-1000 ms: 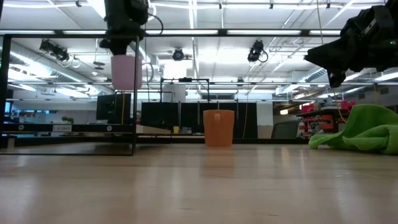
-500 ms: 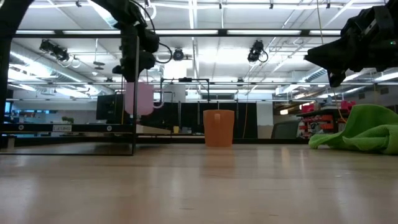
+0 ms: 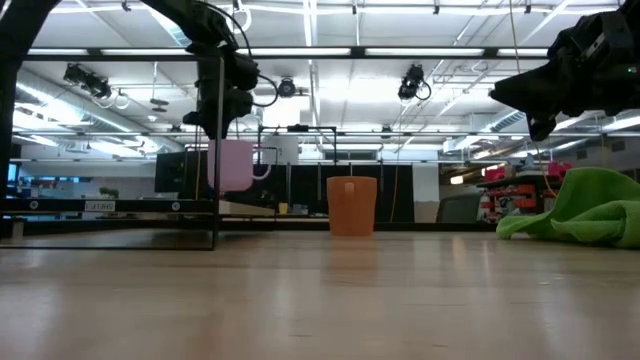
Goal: Stack small to large cups/mugs on shelf
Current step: Put the pink mug on the shelf
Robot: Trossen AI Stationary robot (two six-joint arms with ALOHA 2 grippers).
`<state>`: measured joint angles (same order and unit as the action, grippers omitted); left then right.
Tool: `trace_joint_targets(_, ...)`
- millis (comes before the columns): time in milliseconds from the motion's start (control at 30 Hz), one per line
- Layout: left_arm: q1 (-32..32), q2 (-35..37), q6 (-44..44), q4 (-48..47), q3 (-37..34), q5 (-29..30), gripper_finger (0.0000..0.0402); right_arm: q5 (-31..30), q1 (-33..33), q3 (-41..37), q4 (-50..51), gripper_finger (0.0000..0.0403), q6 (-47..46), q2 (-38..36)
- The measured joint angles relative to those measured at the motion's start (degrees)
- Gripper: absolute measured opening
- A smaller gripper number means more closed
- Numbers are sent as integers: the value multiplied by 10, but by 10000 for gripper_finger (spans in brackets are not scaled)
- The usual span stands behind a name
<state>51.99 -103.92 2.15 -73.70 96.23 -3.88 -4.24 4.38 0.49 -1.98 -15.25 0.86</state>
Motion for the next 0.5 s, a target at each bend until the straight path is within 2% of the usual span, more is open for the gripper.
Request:
trace_joint_targets(233, 12, 6, 2, 38, -61, -1, 10, 0, 0, 0, 1, 77, 0, 0)
trace_joint_targets(500, 29, 9, -2, 47, -67, 2, 10, 0, 0, 0, 1, 77, 0, 0)
